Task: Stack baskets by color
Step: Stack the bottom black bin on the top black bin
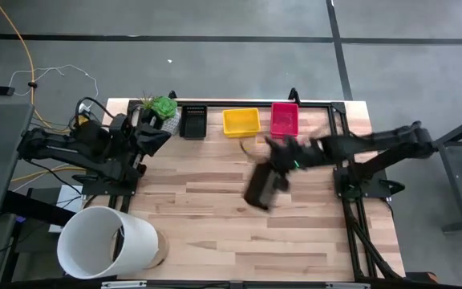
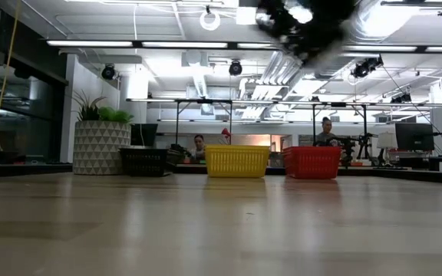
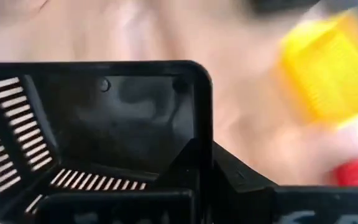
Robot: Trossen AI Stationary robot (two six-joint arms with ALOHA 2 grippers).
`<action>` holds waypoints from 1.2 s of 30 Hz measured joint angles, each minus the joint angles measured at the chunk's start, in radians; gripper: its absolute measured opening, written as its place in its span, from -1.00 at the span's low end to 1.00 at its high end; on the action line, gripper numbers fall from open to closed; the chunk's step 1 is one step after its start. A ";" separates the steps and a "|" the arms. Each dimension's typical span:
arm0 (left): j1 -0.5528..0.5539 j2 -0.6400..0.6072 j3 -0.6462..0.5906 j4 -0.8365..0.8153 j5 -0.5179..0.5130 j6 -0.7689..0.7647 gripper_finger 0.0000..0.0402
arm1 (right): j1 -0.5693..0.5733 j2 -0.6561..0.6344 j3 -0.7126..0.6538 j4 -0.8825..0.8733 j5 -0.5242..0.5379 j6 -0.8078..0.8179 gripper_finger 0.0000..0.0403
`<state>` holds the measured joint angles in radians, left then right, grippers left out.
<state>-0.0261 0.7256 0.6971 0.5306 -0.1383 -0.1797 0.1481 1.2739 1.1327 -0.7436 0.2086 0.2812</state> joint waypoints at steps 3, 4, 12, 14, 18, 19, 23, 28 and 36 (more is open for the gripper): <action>-0.001 -0.005 0.000 -0.001 0.004 0.000 -1.00 | -0.131 0.108 0.153 0.042 0.070 -0.121 -1.00; -0.001 -0.005 0.000 -0.001 0.009 -0.001 -1.00 | -0.169 0.150 0.207 0.058 0.081 -0.158 -1.00; -0.001 -0.004 0.000 -0.010 0.027 -0.002 -1.00 | -0.357 0.544 0.707 0.149 0.161 -0.405 -1.00; -0.001 -0.004 0.000 -0.010 0.027 -0.004 -1.00 | -0.381 0.646 0.823 0.143 0.159 -0.455 -1.00; -0.001 -0.004 0.000 -0.010 0.027 -0.011 -1.00 | -0.413 0.820 1.012 0.136 0.158 -0.535 -1.00; -0.001 -0.004 0.000 -0.010 0.027 -0.011 -1.00 | -0.418 0.859 1.049 0.131 0.157 -0.554 -1.00; -0.001 -0.004 0.000 -0.010 0.026 -0.011 -1.00 | -0.438 0.998 1.170 0.103 0.143 -0.616 -1.00; -0.001 -0.004 0.000 -0.010 0.025 -0.011 -1.00 | -0.461 1.089 1.206 0.134 0.110 -0.686 -1.00; -0.001 -0.004 0.000 -0.010 0.019 -0.011 -1.00 | -0.494 1.129 1.190 0.121 0.102 -0.726 -1.00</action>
<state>-0.0273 0.7216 0.6971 0.5205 -0.1196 -0.1905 -0.3463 2.4031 2.3222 -0.6223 0.3109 -0.4451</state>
